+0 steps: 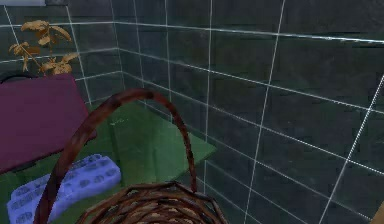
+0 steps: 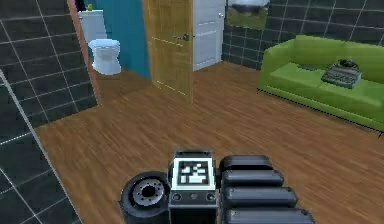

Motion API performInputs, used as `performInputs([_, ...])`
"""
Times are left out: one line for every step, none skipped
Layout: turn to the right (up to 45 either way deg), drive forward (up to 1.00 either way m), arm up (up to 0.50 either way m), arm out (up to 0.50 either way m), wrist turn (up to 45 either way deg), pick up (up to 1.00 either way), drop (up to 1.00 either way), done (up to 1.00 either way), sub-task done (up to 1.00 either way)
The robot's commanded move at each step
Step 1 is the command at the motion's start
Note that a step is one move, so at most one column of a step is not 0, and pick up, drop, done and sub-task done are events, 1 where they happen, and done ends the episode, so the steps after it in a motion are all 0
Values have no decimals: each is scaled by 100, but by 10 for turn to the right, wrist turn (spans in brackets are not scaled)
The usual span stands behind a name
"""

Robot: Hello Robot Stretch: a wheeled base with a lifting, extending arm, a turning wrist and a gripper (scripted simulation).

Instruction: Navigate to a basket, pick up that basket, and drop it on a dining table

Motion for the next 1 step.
performInputs([0, 30, 0, 0, 0, 0, 0, 0, 0])
